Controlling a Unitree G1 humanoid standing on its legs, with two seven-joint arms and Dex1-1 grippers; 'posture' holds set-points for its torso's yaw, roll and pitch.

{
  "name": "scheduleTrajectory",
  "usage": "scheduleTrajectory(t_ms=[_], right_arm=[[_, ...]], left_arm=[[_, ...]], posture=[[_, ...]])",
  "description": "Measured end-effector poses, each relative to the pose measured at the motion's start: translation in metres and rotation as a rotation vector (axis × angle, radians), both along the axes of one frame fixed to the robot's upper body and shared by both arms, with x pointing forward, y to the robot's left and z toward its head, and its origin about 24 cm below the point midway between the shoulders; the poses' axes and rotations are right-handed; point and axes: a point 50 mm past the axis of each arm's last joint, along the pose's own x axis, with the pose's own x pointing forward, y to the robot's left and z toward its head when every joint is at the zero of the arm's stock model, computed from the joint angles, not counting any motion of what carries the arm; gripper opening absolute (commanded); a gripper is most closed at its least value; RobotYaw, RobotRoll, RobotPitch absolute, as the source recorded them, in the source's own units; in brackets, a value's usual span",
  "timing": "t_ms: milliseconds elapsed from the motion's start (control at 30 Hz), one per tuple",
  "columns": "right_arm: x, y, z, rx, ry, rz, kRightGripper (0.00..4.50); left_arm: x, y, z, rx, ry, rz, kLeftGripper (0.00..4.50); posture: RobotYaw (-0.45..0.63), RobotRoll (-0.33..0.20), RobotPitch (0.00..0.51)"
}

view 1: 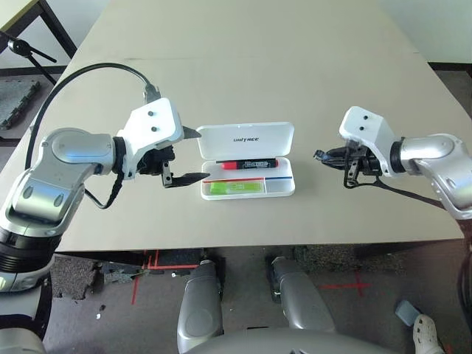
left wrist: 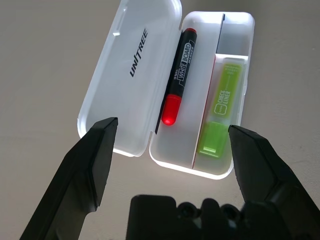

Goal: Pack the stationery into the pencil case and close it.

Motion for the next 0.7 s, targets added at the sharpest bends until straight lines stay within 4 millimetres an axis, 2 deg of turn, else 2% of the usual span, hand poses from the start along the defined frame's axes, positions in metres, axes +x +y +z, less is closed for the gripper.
scheduleTrajectory(t_ms=[167,700], right_arm=[[-0.001,0.014,0.005,-0.006,-0.006,0.093,0.31],[-0.003,0.055,-0.003,0.013,-0.036,0.263,0.31]], left_arm=[[0.0,0.001,0.0,0.008,-0.006,0.006,4.5],[0.0,0.004,-0.002,0.02,-0.008,0.026,4.5]], posture=[[-0.04,0.0,0.182],[-0.02,0.0,0.185]])
